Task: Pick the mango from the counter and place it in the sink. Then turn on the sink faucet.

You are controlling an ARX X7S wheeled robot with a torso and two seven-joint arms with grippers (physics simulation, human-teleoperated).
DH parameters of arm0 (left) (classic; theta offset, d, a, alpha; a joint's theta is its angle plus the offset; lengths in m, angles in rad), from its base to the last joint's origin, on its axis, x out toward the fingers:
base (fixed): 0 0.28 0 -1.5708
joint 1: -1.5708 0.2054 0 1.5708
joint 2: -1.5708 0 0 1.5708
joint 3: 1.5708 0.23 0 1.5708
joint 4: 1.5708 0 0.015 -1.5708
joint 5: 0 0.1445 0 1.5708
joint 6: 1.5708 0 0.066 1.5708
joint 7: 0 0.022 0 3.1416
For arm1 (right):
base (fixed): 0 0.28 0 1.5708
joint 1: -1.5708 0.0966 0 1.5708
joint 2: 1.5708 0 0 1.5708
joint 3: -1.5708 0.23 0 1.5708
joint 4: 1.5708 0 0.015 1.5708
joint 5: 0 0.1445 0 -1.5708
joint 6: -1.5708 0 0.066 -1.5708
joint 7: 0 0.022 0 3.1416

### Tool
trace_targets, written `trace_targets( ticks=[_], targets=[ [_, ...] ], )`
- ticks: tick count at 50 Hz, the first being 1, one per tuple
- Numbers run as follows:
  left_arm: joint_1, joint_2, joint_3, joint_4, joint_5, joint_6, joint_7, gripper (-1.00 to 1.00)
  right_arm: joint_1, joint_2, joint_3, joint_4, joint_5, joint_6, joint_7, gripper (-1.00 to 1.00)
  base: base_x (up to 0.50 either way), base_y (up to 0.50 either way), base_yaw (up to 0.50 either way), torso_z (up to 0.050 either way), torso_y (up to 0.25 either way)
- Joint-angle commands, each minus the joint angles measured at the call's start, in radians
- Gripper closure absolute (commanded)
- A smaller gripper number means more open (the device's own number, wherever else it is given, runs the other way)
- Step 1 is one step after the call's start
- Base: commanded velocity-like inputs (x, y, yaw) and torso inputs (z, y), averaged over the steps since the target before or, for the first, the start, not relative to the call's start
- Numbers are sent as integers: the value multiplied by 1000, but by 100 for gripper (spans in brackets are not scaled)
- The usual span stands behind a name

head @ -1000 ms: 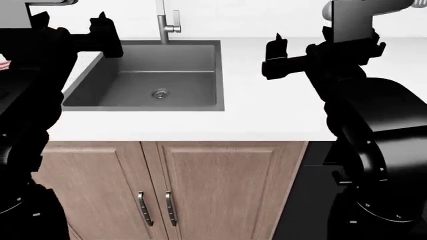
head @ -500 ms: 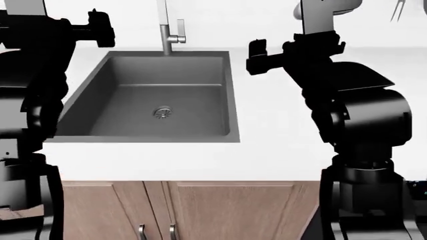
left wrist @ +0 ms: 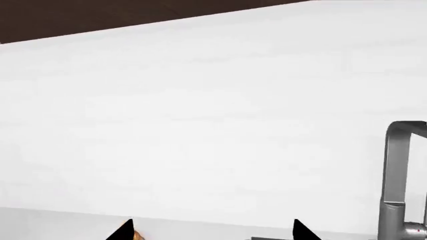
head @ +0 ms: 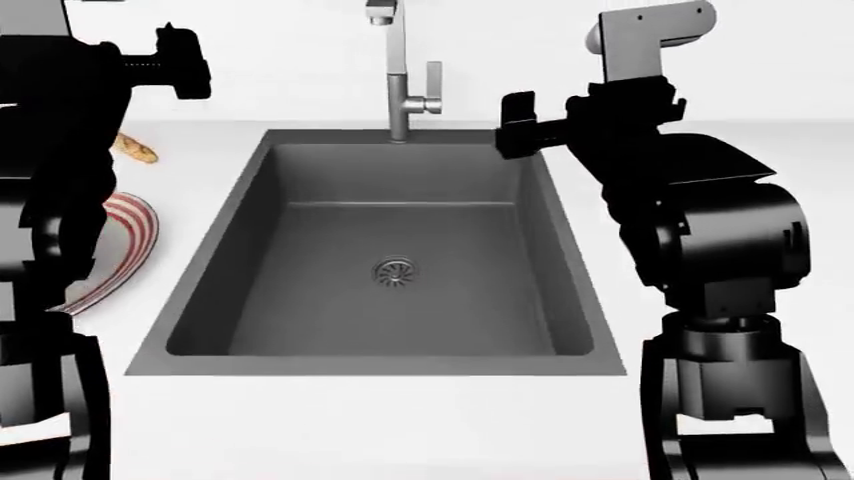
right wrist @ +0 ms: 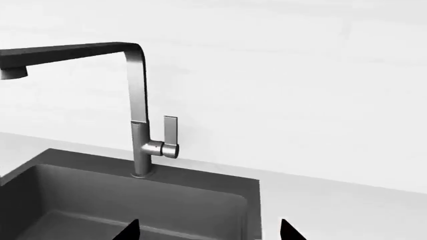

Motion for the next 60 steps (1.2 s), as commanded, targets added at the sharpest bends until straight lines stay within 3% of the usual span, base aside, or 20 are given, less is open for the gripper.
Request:
trace_targets(
  ticks=[1,36,48,53,60],
  targets=[
    [-2,-7,22,28,3,2,10,-100,14,6,1,54,5,-34,0,-100,352,426,0,0,0],
    [-33,-14,14,65,-15,-40,4,-100,24,18,-27,82,24,-68,-10,-100,490,222,0,0,1],
    [-33,-33,26,77,-10,-56,6,-100,35,15,-22,110,24,-99,6,-100,0,0,0,0,0],
    [-8,-67,21,184,-22,-143,5,-100,34,22,-22,99,25,-91,12,-100,0,0,0,0,0],
    [70,-140,-95,547,-122,-443,5,-100,22,31,-17,78,31,-80,18,-100,0,0,0,0,0]
  ],
)
